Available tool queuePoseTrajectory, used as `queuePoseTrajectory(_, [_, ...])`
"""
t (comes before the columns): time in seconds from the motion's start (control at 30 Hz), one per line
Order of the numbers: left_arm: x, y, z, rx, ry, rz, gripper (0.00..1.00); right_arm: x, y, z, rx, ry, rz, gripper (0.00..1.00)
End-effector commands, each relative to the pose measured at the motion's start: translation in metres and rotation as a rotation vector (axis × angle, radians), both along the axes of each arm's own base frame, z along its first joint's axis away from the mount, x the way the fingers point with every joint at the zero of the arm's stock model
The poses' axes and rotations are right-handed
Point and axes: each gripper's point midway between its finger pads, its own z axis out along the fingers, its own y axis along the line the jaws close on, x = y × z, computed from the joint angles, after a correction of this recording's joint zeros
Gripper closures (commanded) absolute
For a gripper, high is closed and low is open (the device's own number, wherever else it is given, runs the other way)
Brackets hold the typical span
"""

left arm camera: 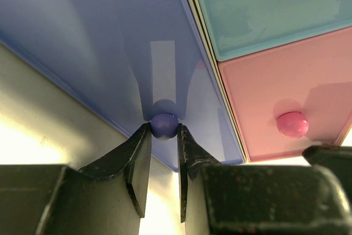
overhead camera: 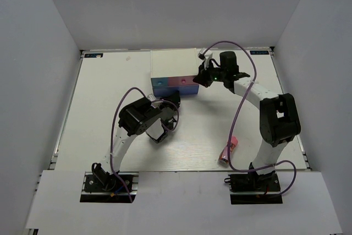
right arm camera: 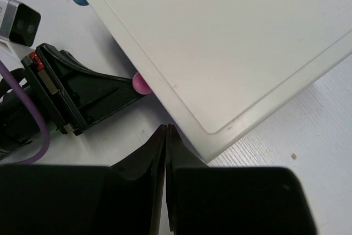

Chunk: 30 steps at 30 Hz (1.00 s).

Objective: Sort the stationery into containers
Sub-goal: Open the drawer

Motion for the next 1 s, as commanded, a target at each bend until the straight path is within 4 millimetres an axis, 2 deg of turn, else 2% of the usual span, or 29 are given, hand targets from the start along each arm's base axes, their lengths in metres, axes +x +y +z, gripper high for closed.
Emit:
queuePoseTrajectory(0.0, [-0.013,-0.004,0.006,0.01,-0.026,-0.044,0.93,0.017,0.006,0.024,0.003,-0.077,-0.022,0.93])
queuePoseTrajectory(0.4, [-0.018,-0.003,0.007,0.017,-0.021,-0.062,0.94,0.046,0.009,0.02,-0.052,-0.104,-0.122,0.93])
queuePoseTrajectory(0.6, [-0.02,-0.004,0.008,0.017,-0.021,-0.071,0.94,0.051,0.014,0.017,-0.066,-0.107,-0.137,0.93])
queuePoseTrajectory(0.97, [-0.033,-0.015,0.013,0.019,-0.022,-0.142,0.94,0.055,0.018,0.014,-0.082,-0.108,-0.144,0.93])
